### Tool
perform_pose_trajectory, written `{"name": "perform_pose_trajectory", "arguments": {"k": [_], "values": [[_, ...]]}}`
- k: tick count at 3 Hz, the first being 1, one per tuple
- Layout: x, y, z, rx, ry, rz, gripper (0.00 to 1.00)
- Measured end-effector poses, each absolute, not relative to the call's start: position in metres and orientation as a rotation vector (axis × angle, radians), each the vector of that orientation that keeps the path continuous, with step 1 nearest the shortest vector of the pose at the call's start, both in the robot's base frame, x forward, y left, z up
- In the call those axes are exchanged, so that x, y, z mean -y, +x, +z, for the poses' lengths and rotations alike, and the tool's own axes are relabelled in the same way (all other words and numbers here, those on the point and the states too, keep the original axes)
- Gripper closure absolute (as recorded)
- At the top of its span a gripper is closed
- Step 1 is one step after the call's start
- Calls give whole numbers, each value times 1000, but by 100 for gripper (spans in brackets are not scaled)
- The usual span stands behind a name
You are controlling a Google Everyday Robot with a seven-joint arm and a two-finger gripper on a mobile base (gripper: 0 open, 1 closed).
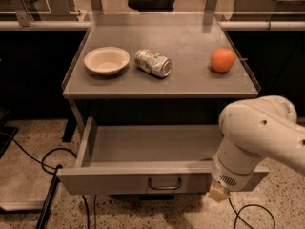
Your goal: Close top drawer
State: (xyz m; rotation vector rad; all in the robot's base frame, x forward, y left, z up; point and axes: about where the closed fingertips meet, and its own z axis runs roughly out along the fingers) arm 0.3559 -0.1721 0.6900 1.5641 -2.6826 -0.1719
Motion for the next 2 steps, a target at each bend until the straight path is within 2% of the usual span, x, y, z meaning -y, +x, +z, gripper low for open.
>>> {"name": "perform_pose_trajectory", "arguments": {"k": [2], "values": [[182, 390, 650, 2762, 1509, 11, 100]]}}
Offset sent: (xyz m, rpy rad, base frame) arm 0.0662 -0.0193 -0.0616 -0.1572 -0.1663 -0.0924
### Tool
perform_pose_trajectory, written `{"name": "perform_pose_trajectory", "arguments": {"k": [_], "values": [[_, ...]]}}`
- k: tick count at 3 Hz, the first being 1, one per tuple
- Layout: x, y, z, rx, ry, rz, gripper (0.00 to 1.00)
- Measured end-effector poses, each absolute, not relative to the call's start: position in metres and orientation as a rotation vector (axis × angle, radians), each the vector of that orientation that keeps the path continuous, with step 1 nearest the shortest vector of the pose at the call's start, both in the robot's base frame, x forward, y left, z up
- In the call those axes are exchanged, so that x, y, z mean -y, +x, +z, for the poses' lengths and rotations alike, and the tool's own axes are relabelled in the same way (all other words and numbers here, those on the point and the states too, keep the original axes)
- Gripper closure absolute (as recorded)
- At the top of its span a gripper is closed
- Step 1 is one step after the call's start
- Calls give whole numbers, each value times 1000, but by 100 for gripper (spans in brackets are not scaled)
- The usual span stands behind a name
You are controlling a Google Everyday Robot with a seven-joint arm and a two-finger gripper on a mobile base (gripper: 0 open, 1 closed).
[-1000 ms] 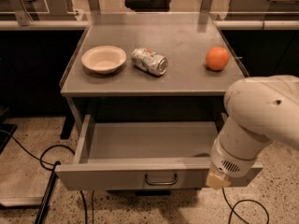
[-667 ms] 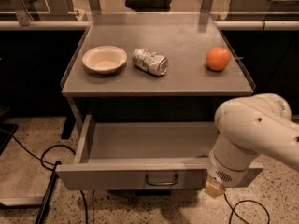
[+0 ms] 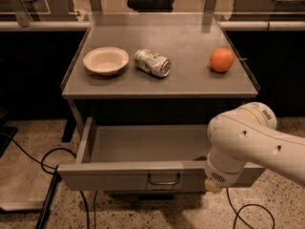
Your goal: Close top drawer
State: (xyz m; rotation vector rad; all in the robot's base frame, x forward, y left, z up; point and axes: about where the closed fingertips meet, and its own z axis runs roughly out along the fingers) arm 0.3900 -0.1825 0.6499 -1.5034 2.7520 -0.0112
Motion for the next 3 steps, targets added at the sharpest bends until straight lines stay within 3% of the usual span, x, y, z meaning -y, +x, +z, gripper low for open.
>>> {"name": "perform_pose_trajectory", "arguments": {"k": [3], "values": [[195, 432, 639, -2760, -1396, -129, 100]]}}
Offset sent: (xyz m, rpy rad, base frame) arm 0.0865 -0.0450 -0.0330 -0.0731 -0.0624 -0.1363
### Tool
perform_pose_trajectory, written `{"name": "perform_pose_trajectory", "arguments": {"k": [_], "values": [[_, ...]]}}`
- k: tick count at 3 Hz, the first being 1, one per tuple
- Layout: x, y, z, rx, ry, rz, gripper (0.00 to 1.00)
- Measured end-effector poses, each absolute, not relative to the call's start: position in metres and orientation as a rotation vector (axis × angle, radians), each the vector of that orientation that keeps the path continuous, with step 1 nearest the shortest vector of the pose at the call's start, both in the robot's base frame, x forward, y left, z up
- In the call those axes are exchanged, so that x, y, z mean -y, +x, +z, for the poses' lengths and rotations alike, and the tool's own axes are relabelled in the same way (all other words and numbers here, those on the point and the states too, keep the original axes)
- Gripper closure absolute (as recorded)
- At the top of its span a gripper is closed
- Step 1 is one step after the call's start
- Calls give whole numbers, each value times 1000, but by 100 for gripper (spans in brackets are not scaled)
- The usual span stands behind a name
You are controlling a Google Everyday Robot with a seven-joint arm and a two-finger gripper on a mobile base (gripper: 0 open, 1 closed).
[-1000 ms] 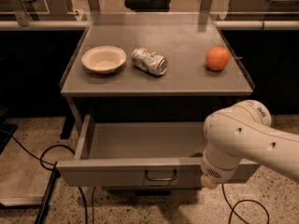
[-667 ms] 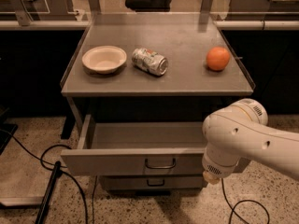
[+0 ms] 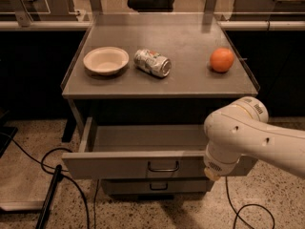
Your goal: Close top drawer
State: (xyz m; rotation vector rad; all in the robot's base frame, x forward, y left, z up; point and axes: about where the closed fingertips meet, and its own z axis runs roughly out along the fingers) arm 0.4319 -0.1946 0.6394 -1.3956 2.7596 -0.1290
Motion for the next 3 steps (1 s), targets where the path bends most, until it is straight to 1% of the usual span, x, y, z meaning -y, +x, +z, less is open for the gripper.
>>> {"name": "perform_pose_trajectory", "arguments": {"k": [1, 2, 3], "values": [[196, 443, 637, -2760, -1369, -144, 100], [207, 487, 635, -2767, -1289, -205, 100], [207, 486, 635, -2767, -1289, -205, 100]]}}
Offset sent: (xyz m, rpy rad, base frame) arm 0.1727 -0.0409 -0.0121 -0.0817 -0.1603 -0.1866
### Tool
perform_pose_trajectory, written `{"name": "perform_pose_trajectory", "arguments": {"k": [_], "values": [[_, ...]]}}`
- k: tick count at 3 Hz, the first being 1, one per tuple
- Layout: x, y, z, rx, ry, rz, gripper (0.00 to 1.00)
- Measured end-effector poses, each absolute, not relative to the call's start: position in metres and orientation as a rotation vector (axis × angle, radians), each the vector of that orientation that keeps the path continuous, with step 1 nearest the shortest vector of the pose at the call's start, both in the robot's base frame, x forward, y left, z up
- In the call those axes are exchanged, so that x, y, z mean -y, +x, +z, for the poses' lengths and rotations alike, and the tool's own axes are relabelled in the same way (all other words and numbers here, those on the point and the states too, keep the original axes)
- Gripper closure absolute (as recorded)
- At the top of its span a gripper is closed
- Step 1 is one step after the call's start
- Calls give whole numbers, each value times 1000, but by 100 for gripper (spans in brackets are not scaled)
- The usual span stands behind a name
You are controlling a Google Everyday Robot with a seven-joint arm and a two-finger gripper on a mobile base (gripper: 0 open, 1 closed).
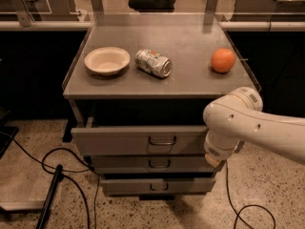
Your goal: Close top drawer
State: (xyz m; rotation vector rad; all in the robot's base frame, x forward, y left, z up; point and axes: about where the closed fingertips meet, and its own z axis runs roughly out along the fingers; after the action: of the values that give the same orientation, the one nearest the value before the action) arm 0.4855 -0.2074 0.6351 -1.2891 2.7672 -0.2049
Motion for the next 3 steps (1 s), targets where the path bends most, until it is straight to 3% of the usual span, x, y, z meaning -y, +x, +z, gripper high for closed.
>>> {"name": "perform_pose_trajectory", "arguments": {"k": [1, 3], "values": [[222, 525, 633, -2781, -1222, -264, 100], [239, 551, 632, -2816, -1128, -291, 100]]}}
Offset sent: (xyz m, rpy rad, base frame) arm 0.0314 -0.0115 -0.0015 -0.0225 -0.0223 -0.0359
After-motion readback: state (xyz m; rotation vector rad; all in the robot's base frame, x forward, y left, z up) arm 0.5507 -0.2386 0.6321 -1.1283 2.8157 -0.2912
